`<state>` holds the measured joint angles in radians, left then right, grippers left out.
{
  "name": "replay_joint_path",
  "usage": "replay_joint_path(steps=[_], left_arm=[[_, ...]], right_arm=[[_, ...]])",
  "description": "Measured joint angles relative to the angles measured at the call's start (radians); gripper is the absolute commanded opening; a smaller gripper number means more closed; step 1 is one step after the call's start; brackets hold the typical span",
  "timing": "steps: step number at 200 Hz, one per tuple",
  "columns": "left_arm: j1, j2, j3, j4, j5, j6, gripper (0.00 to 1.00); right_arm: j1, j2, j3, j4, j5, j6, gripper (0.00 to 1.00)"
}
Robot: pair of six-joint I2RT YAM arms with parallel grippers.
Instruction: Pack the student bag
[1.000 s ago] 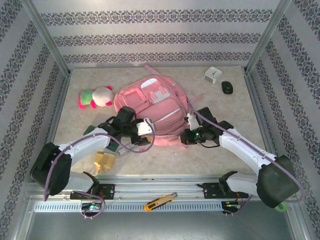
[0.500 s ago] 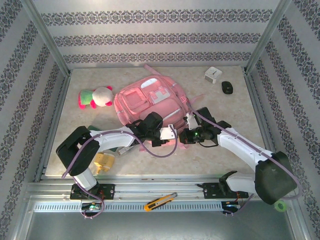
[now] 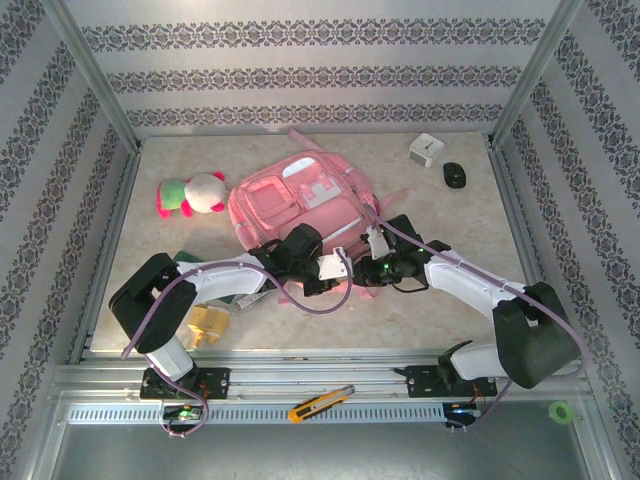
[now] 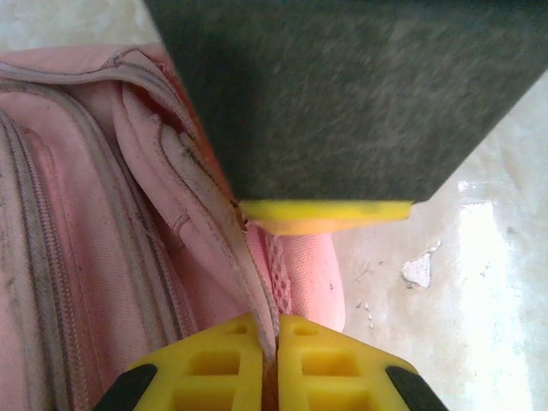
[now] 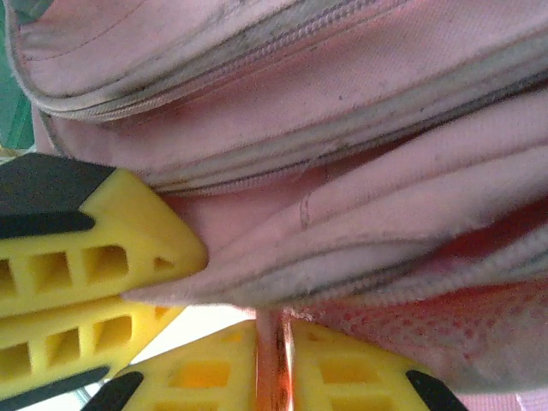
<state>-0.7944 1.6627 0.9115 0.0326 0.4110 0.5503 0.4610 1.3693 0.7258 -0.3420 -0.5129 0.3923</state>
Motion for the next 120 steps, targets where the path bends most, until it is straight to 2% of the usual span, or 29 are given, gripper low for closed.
replay_joint_path(steps=[14, 45, 87, 120], left_arm=[[0.0, -0.002, 0.0, 0.0, 0.007, -0.007, 0.08], [0.003, -0.006, -0.002, 0.0, 0.008, -0.013, 0.06], [0.03, -0.053, -0.054, 0.013, 0.035, -0.01, 0.04], [0.084, -0.153, -0.108, -0.01, 0.096, 0.057, 0.08]], right_arm=[[0.0, 0.011, 0.0, 0.012, -0.001, -0.001, 0.18], [0.002, 0.021, 0.0, 0.035, -0.011, -0.008, 0.0], [-0.017, -0.027, -0.003, -0.012, -0.008, -0.032, 0.0], [-0.155, -0.154, -0.035, -0.06, -0.023, -0.045, 0.0]])
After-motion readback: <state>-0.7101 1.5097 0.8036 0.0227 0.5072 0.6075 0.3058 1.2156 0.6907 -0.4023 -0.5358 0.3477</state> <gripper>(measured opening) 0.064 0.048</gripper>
